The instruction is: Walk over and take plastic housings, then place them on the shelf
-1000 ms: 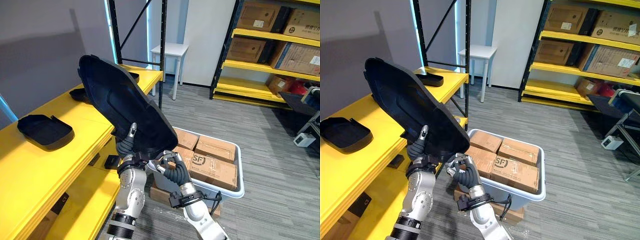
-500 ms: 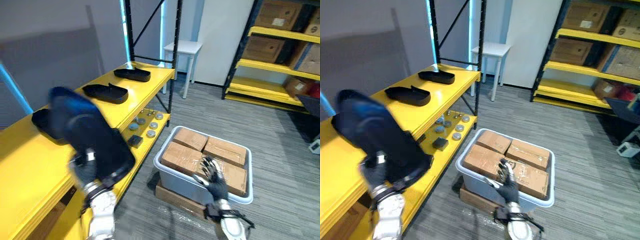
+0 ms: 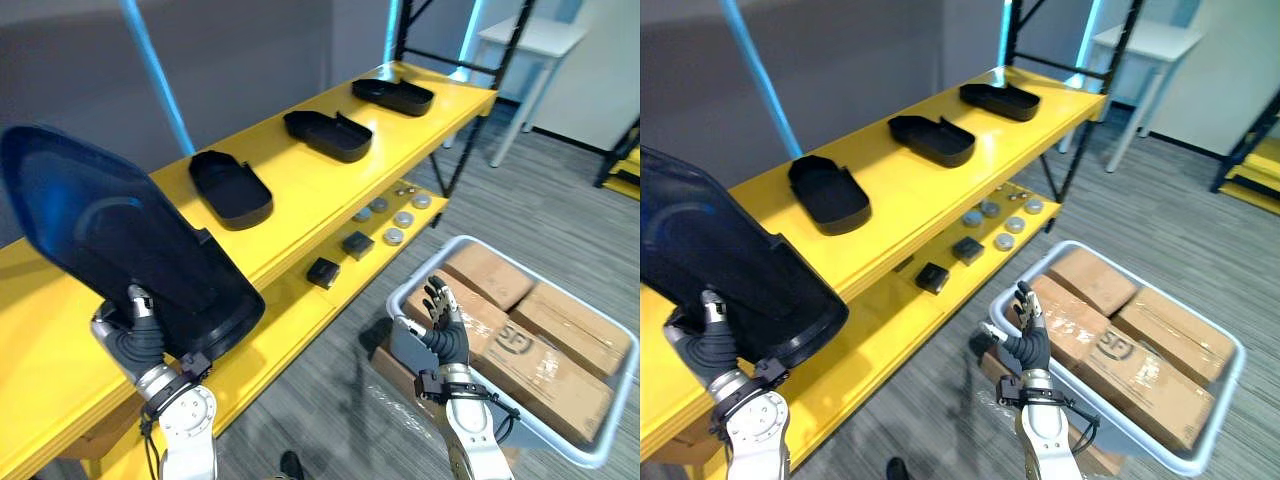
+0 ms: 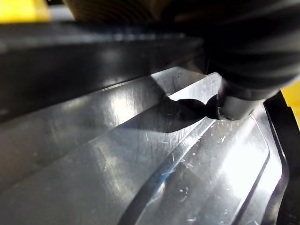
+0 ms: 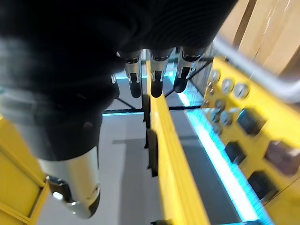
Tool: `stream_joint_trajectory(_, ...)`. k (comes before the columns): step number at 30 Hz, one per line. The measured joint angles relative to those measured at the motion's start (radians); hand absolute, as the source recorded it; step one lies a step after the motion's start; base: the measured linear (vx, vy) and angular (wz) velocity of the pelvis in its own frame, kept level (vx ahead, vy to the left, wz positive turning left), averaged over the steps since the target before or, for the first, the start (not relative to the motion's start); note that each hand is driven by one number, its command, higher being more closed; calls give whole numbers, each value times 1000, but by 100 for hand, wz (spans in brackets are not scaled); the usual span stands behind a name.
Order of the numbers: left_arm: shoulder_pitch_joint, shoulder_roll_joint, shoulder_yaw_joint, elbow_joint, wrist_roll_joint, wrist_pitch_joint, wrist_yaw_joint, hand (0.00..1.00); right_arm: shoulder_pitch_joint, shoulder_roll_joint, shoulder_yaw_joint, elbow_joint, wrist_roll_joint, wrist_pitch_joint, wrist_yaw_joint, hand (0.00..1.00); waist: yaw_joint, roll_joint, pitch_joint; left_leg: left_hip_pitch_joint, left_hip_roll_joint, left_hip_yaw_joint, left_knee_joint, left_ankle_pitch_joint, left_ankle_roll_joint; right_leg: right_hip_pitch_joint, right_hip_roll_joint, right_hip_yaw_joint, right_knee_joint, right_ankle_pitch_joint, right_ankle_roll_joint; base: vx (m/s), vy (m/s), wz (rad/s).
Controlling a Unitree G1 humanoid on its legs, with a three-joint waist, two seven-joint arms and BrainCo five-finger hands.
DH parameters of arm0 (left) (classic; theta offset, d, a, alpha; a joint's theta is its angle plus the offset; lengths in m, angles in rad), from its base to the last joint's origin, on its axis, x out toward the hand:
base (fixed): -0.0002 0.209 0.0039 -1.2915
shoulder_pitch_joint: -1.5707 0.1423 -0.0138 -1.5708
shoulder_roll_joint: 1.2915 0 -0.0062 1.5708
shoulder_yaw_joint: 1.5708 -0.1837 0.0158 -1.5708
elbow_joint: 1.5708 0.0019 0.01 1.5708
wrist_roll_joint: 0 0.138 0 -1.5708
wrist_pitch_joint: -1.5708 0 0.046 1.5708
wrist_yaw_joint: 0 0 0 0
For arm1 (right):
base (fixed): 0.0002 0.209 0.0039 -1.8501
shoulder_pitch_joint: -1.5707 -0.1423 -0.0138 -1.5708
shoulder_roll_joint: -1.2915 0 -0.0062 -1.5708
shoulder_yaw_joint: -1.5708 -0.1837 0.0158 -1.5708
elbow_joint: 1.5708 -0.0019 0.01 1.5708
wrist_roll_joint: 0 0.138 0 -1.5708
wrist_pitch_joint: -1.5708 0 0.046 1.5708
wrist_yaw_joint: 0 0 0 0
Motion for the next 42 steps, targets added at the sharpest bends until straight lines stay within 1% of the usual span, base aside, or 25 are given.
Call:
stream_joint_trajectory(1,2,0,-4,-15,0,-5,-3,100,-9,1,-19,2,-8,3,-7,0,8,2,3,9,-7,-16,2,-8,2,1,-19,-14,52,-6,9,253,133,96)
stream_joint_trajectory(3,6,1,-3,-54,0,-22,-17,100,-46,-1,-72,0,-36,5,-34,0,6,10,10,78,-41,-95,-15,-22,16,-15,-122,-13,358,-29,-3,266,198,113)
stream_joint_trajectory(4,4,11,-3,-79,-5,-32,-26,100,-70,1,-102,-4,-53,4,-51,0,-1,-2,18,132,-66,-157,-43,-24,22,-53,-187,41,566,7,-58,228,166,121)
stream_joint_trajectory(5,3,21,-5,-87,-12,-39,-27,100,-81,3,-113,-6,-55,4,-57,0,-4,-2,20,146,-68,-185,-52,-26,28,-88,-195,110,653,-6,-75,220,75,146)
stream_joint_trajectory(6,-2,43,-6,-95,-22,-45,-24,100,-102,8,-129,-19,-55,4,-68,0,-17,-5,19,156,-70,-256,-53,-36,44,-163,-146,248,766,-75,-71,202,-44,169)
stream_joint_trajectory(7,-15,62,-8,-95,-30,-46,-25,100,-113,8,-136,-47,-59,3,-73,0,-29,0,25,162,-68,-335,-53,-35,44,-222,-62,357,793,-135,-72,197,-80,179)
stream_joint_trajectory(8,-19,67,-12,-95,-32,-47,-26,100,-117,8,-140,-59,-59,3,-74,0,-35,0,27,166,-68,-366,-53,-31,40,-240,-29,397,776,-159,-74,178,-123,182)
stream_joint_trajectory(9,-26,74,-24,-91,-39,-47,-26,100,-130,6,-148,-80,-60,3,-75,0,-39,2,36,185,-73,-435,-52,-31,37,-267,32,467,701,-192,-90,166,-149,159)
stream_joint_trajectory(10,-33,74,-36,-83,-40,-47,-27,100,-136,0,-154,-94,-60,3,-80,0,-48,4,38,193,-75,-483,-51,-32,35,-282,68,519,628,-203,-103,197,-214,214)
stream_joint_trajectory(11,-57,75,-66,-63,-41,-55,-35,100,-135,-10,-185,-135,-62,2,-81,0,-52,5,40,194,-77,-563,-40,-34,24,-298,122,632,480,-201,-105,157,-205,183)
stream_joint_trajectory(12,-64,78,-80,-54,-45,-60,-42,100,-134,-12,-200,-151,-63,2,-87,0,-52,3,42,193,-80,-586,-34,-38,15,-295,132,669,412,-193,-103,145,-229,188)
stream_joint_trajectory(13,-65,94,-106,-52,-58,-62,-54,100,-139,-14,-227,-188,-63,2,-96,0,-44,-24,41,193,-108,-616,-18,-60,-17,-285,111,713,259,-57,-104,126,-248,118)
stream_joint_trajectory(14,-62,100,-110,-48,-59,-69,-59,100,-146,-18,-228,-202,-64,0,-96,0,-43,-35,47,194,-124,-631,-6,-73,-32,-281,90,713,254,-22,-62,158,-286,118)
stream_joint_trajectory(15,-32,86,-115,-51,-59,-71,-76,100,-148,-47,-227,-207,-71,-1,-93,0,-43,-5,42,176,-91,-617,25,-95,-53,-241,111,668,204,-13,-75,134,-225,65)
stream_joint_trajectory(17,-8,83,-104,-63,-59,-84,-96,100,-152,-53,-224,-224,-85,-1,-77,0,-12,24,29,172,-31,-595,29,-116,-66,-193,169,654,100,33,-100,126,-145,10)
stream_joint_trajectory(19,-8,78,-86,-60,-61,-85,-108,100,-153,-49,-226,-248,-85,-2,-60,0,-10,22,30,166,-4,-595,27,-124,-79,-180,195,646,66,48,-114,118,-143,-4)
stream_joint_trajectory(21,-10,78,-84,-45,-63,-83,-120,100,-140,-49,-231,-275,-84,-4,-43,0,-31,24,31,135,-2,-578,50,-125,-82,-178,194,614,55,49,-115,82,-90,39)
stream_joint_trajectory(22,-18,77,-84,-34,-67,-79,-133,100,-126,-49,-244,-276,-82,-5,-33,0,-48,24,32,115,8,-494,62,-124,-81,-176,188,591,55,49,-116,47,12,43)
stream_joint_trajectory(23,-30,78,-82,-18,-71,-78,-140,100,-109,-44,-255,-276,-82,-5,-27,0,-45,23,34,118,20,-420,62,-121,-75,-173,186,591,55,49,-115,43,31,21)
stream_joint_trajectory(25,-34,80,-68,12,-90,-76,-156,100,-67,-31,-258,-302,-82,-5,-12,0,-40,26,33,139,11,-405,37,-110,-67,-160,179,598,48,47,-114,21,51,-8)
stream_joint_trajectory(27,-50,102,-49,59,-99,-74,-170,100,-3,-1,-260,-369,-82,-5,7,0,-50,25,32,162,1,-400,-11,-90,-63,-150,167,598,36,47,-113,-8,62,2)
stream_joint_trajectory(32,-171,245,-2,305,-165,-40,-247,100,93,35,-249,-410,-3,-7,71,0,-91,25,31,193,23,-279,-72,-69,-64,-149,156,609,34,51,-108,-24,33,-6)
stream_joint_trajectory(35,-317,402,-5,526,-220,2,-318,100,127,33,-217,-410,38,-7,119,0,-110,25,29,200,21,-258,-87,-56,-62,-153,157,628,20,58,-106,13,50,-19)
stream_joint_trajectory(38,-465,512,-12,678,-279,12,-369,100,153,29,-170,-409,71,-7,150,0,-113,26,28,190,22,-231,-104,-47,-66,-179,162,651,3,73,-104,36,35,-24)
stream_joint_trajectory(42,-606,588,-86,837,-319,14,-393,100,162,5,-98,-409,72,-7,169,0,-129,26,28,177,23,-224,-117,-37,-72,-197,165,652,-15,83,-106,42,13,-3)
